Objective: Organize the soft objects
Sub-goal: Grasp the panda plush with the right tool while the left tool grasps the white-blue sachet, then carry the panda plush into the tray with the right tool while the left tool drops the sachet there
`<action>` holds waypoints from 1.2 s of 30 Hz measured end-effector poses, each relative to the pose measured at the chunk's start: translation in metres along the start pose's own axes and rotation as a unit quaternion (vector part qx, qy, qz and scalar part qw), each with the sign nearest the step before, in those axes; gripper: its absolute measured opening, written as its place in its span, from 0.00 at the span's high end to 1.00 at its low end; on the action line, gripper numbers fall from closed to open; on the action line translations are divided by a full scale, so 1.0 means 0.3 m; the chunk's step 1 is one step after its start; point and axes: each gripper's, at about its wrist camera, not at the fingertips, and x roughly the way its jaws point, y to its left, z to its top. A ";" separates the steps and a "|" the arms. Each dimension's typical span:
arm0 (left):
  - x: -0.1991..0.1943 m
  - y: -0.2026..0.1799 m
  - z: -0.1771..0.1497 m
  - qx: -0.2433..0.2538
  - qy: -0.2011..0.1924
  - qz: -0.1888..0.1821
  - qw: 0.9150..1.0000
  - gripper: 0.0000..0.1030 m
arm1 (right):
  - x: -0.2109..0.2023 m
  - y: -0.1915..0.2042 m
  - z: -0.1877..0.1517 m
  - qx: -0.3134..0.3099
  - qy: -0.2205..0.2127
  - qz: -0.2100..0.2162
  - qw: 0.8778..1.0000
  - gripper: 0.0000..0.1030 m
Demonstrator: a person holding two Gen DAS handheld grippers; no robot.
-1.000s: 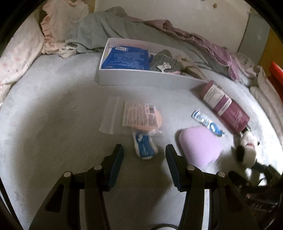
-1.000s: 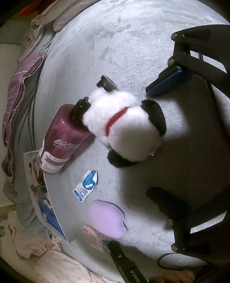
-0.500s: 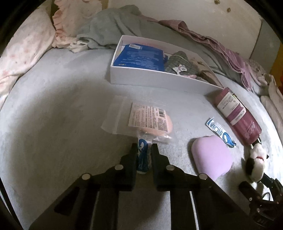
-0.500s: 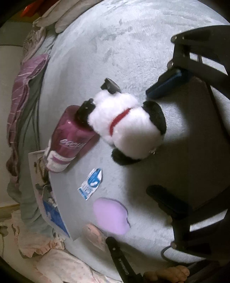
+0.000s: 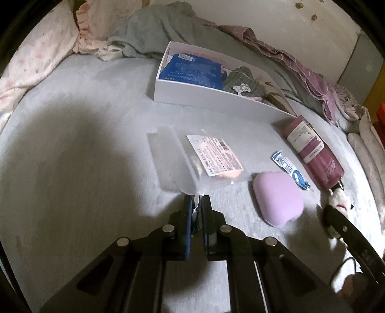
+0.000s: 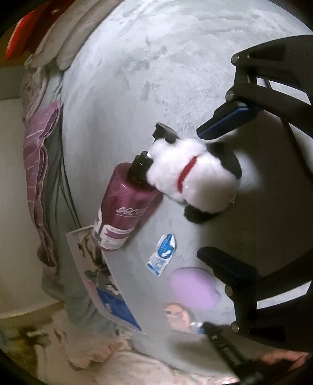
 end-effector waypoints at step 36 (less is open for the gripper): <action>-0.218 -0.128 0.125 0.063 -0.014 -0.097 0.993 0.95 | -0.154 0.088 0.137 -0.037 -0.021 0.118 0.992 0.57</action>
